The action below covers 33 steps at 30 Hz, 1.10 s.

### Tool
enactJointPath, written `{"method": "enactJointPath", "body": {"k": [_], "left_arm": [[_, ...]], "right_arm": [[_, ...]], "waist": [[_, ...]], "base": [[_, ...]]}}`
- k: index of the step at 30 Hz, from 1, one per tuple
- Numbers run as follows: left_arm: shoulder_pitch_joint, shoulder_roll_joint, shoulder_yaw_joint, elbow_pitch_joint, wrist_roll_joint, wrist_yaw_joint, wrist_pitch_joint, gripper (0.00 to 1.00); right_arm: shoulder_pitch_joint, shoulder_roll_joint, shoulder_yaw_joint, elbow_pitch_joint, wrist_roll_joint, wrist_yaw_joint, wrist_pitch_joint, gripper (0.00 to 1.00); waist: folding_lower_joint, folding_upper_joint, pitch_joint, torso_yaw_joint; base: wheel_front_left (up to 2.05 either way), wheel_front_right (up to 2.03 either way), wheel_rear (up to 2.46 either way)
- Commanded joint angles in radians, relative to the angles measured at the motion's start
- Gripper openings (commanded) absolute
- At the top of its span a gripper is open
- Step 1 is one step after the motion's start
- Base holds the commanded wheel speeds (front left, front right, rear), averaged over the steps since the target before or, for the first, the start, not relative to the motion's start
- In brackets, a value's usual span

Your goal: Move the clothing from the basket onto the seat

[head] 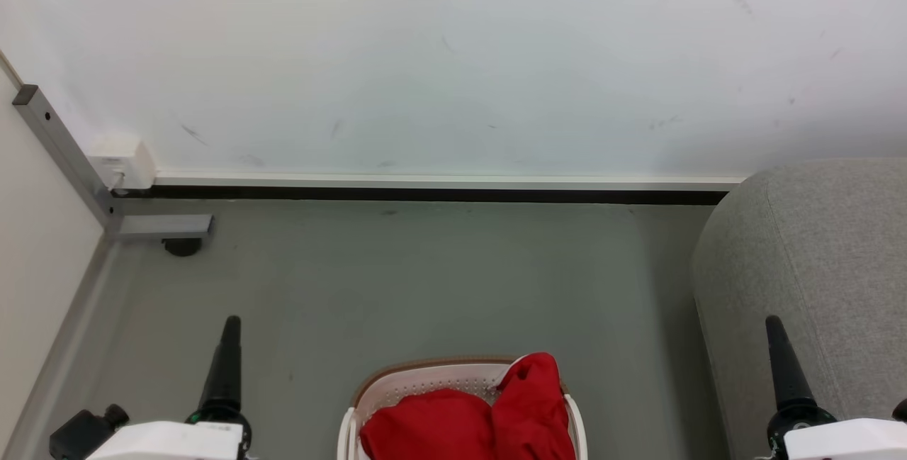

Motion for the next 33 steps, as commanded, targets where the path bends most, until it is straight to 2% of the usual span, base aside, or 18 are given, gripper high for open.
{"method": "enactJointPath", "body": {"k": [1,16,25,33], "left_arm": [[-0.015,0.010,-0.003,-0.023,0.046,0.006,-0.010,1.00],[-0.009,0.013,-0.058,-0.050,0.390,0.066,-0.062,1.00],[-0.006,0.025,-0.083,-0.042,0.517,0.103,-0.090,1.00],[-0.011,0.036,-0.102,-0.015,0.610,0.127,-0.112,1.00]], "right_arm": [[-0.028,-0.017,0.011,-0.016,-0.053,-0.001,-0.010,1.00],[-0.020,-0.003,0.006,-0.060,-0.440,-0.001,-0.062,1.00],[-0.014,0.003,0.033,-0.053,-0.608,-0.001,-0.090,1.00],[-0.021,0.004,0.048,-0.022,-0.706,-0.001,-0.113,1.00]], "waist": [[0.0000,0.0000,0.000,0.000],[0.0000,0.0000,0.005,0.002],[0.0000,0.0000,0.005,0.005],[0.0000,0.0000,0.006,0.006]], "base": [[0.00,0.00,0.00],[0.00,0.00,0.00],[0.00,0.00,0.00],[0.00,0.00,0.00]]}}
